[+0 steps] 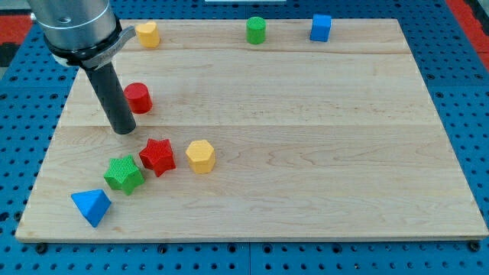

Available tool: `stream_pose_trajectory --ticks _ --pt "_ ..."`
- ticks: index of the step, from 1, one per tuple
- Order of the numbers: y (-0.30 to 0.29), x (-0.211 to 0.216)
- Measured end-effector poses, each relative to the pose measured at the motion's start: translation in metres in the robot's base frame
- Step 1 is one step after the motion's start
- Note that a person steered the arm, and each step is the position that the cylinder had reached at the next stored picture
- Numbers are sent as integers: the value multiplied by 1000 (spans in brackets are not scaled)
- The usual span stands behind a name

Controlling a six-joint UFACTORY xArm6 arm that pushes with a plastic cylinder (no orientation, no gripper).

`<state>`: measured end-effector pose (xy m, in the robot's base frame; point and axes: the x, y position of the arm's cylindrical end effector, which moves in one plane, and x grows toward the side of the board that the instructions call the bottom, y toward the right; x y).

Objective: Push the blue triangle closer to the yellow hexagon

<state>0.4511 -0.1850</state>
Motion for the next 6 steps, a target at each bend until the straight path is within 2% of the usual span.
stream_pose_trajectory --ticks 1,4,6 --pt "-17 8" --pt "-85 115" --pt "-80 123"
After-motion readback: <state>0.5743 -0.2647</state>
